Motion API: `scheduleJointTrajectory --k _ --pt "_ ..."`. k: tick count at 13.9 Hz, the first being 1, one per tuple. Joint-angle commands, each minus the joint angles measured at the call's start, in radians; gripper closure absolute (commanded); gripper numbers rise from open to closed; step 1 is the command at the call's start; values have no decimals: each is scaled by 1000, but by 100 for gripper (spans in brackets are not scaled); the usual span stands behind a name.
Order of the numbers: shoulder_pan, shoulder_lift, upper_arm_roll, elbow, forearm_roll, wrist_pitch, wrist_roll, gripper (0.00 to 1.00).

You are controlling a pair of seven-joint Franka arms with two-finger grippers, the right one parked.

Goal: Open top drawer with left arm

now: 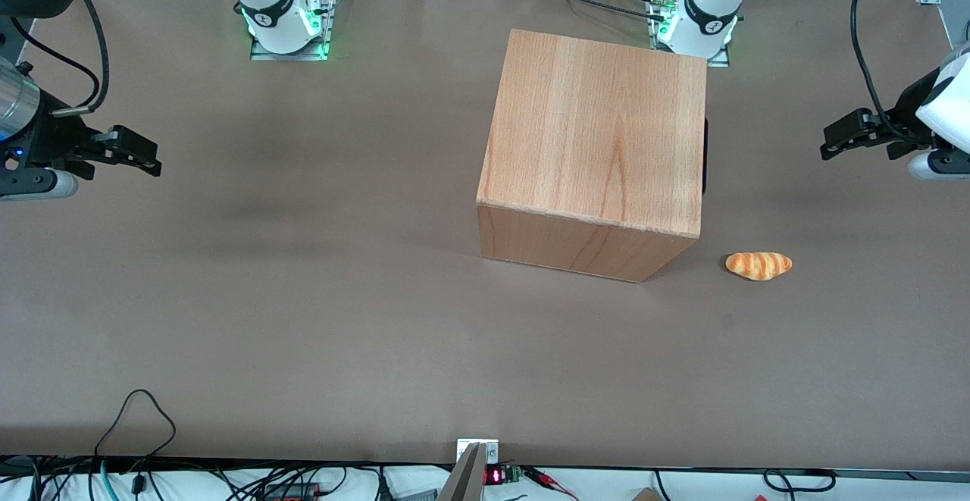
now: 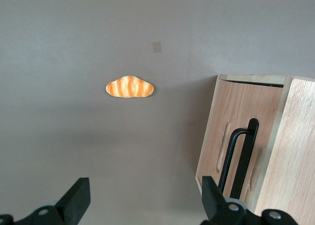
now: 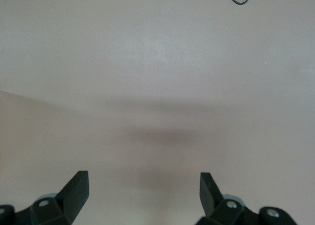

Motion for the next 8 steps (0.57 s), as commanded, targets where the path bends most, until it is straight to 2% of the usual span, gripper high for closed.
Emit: scheduleJointTrajectory --k 1,6,8 --pt "5 -22 -1 -22 -11 12 21 0" --pt "10 -8 -3 -10 -12 -40 11 0" --pt "-3 42 -9 11 -9 -45 3 0"
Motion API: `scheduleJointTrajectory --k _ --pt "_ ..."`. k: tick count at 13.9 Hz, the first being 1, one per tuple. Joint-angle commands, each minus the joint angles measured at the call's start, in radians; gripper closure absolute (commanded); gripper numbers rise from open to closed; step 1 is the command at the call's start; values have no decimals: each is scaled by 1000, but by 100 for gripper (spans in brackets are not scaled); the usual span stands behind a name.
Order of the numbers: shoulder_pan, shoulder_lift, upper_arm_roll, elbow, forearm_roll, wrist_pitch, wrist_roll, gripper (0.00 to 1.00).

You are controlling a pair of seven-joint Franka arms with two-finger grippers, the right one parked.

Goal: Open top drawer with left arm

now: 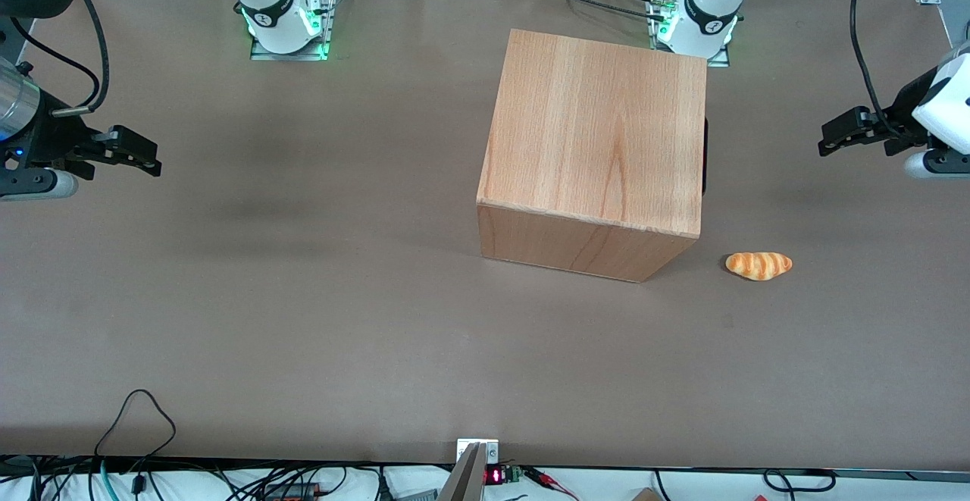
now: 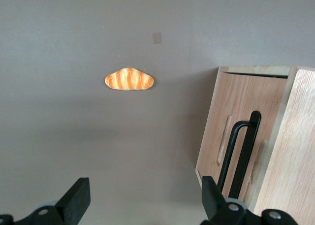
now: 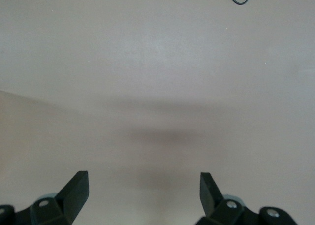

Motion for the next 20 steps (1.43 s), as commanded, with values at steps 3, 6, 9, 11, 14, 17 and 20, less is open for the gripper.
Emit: scheduleJointTrajectory --k 3,6,9,11,14,17,20 --pt "-7 91 -9 18 -7 -43 20 0" --pt "-14 145 -11 19 -8 -62 12 0" --pt "-17 180 -11 32 -11 -108 20 0" --pt "-17 205 -12 32 -28 -111 46 0" --pt "-9 271 -11 27 -99 -145 179 0" --pt "-14 274 -12 19 -136 -157 182 0" --pt "-14 280 -12 -2 -151 -177 184 0"
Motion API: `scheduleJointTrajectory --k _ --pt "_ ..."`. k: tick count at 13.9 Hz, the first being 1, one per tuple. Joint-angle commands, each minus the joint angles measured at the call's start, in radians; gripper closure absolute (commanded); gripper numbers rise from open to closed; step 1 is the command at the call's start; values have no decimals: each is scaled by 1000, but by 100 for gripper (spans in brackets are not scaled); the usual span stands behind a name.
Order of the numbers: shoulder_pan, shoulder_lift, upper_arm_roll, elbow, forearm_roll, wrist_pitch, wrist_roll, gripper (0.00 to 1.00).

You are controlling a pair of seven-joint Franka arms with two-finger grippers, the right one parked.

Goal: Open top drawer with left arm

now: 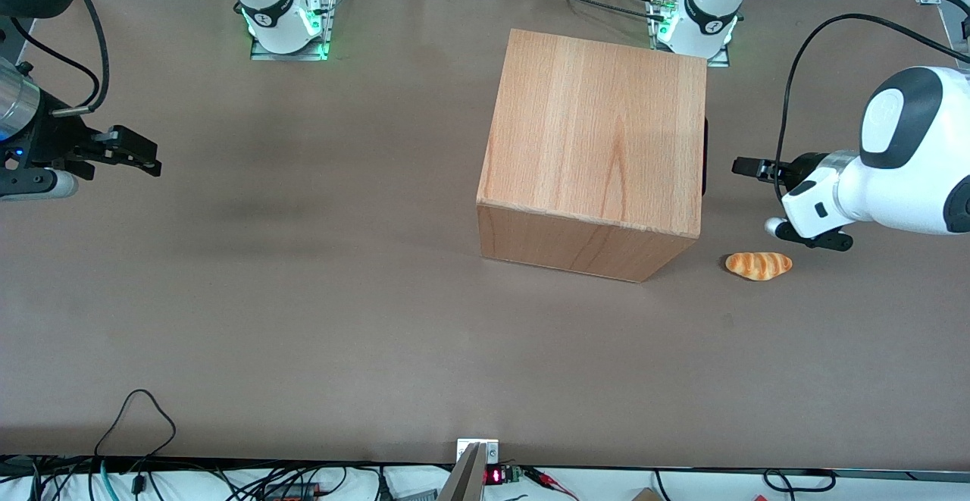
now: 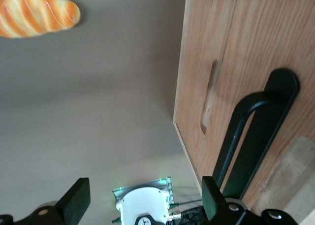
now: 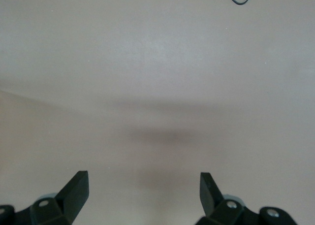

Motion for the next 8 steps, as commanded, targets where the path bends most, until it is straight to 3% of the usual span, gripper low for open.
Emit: scheduleJointTrajectory --k 1,8 --pt "-1 3 2 -2 -34 -26 29 0" --pt "-1 42 -25 -14 -96 -32 29 0"
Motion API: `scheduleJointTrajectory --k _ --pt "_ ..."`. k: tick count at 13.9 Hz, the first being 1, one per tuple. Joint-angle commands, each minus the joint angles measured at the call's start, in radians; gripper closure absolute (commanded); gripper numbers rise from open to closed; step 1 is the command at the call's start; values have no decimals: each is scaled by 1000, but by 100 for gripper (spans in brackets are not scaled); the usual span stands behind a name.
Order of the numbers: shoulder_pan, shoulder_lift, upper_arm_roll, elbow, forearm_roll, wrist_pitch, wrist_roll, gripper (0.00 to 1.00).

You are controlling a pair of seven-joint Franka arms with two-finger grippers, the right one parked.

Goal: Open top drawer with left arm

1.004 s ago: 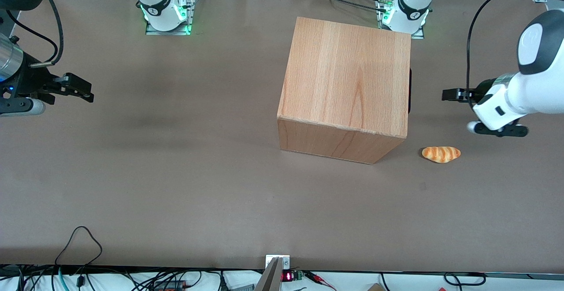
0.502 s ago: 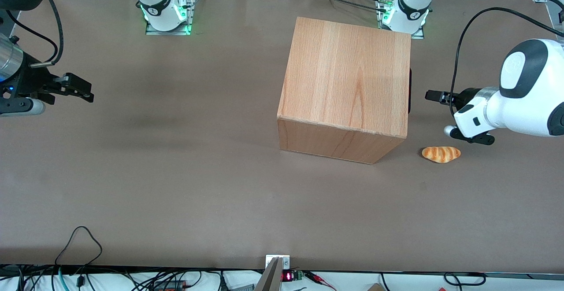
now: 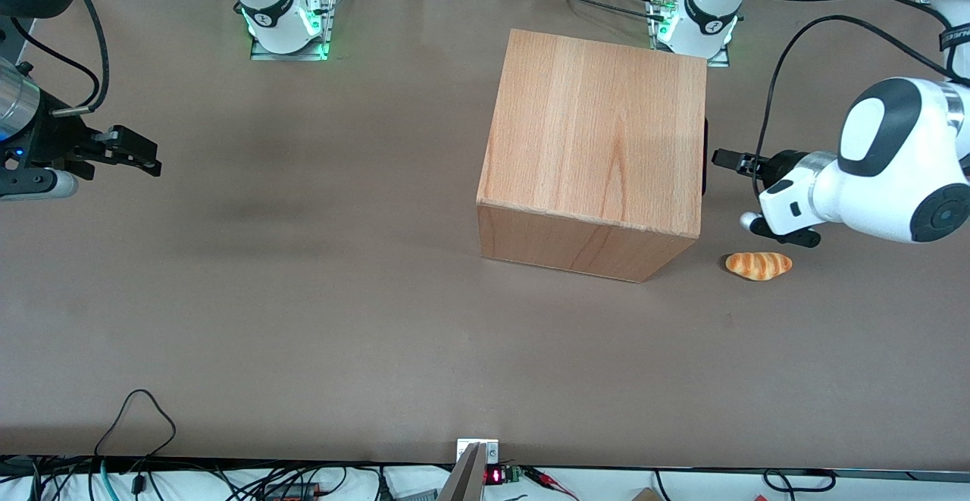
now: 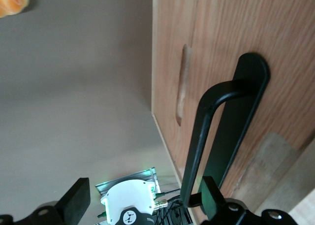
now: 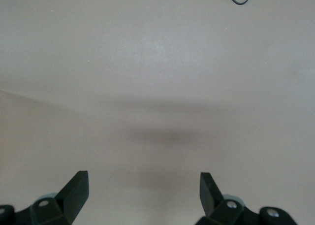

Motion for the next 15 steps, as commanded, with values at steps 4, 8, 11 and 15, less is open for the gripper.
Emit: scheduleJointTrajectory --k 4,8,11,15 --pt "1 26 3 -5 -27 -4 20 0" --pt "1 43 3 -5 -58 -4 20 0" --pt "1 52 3 -5 -76 -3 20 0" --pt "1 68 5 -6 -75 43 39 0"
